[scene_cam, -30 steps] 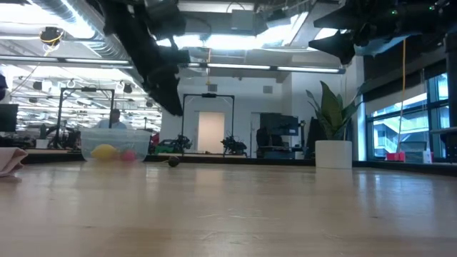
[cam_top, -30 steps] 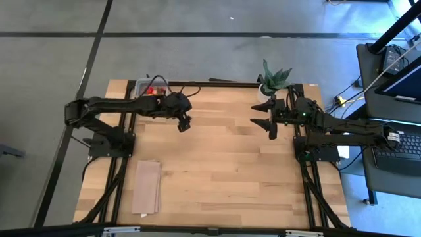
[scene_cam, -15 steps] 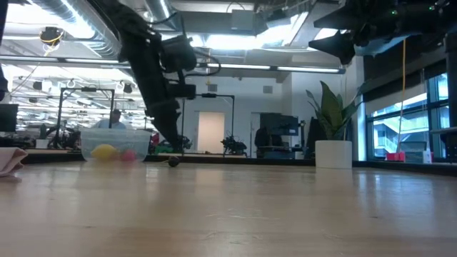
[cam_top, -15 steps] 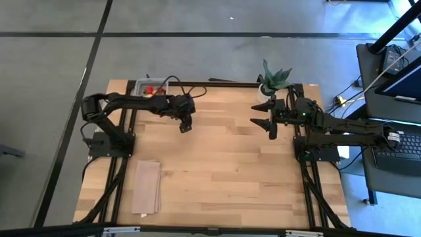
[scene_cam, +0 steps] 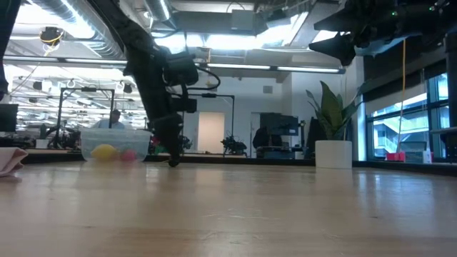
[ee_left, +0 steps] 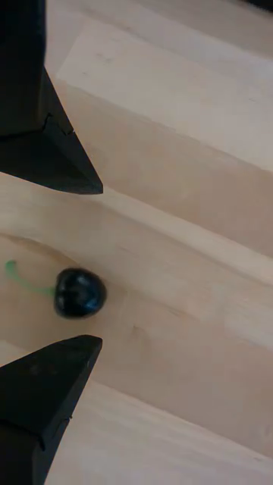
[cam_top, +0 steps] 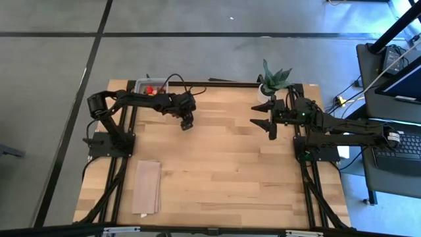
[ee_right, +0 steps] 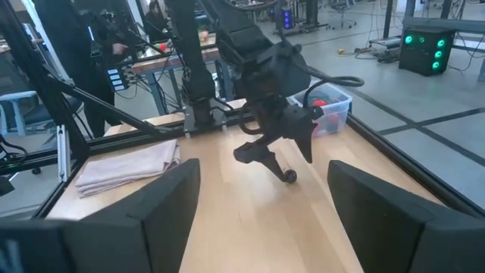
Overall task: Pick and placing Produce into tupperware
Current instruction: Put the black cherry into the transparent container
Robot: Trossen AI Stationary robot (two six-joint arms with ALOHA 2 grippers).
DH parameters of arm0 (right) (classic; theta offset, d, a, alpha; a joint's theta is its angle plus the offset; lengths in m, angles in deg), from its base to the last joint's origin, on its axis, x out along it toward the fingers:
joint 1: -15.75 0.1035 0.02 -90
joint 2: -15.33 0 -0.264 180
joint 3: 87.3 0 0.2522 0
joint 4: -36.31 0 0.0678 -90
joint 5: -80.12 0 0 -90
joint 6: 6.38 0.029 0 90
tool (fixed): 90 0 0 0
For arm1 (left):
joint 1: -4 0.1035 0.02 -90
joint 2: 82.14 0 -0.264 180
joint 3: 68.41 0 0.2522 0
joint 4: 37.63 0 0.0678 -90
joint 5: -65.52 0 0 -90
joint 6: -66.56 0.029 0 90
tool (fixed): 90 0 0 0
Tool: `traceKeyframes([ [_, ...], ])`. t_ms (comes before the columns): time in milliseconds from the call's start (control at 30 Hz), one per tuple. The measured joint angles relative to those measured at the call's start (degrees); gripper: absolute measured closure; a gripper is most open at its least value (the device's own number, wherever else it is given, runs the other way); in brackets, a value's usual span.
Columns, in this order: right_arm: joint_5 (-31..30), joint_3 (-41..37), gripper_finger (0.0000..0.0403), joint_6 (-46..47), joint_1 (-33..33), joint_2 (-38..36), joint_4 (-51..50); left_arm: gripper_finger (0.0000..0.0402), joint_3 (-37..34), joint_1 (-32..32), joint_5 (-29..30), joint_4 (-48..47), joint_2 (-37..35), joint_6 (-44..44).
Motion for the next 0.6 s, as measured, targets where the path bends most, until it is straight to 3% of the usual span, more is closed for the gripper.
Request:
traceKeyframes([
  [600, -3.1, 0.0, 0.0111, -1.3, 0.0, 0.0, -0.1, 0.0088, 0.0, 1.7, -1.6, 0.6, 2.5, -1.6],
])
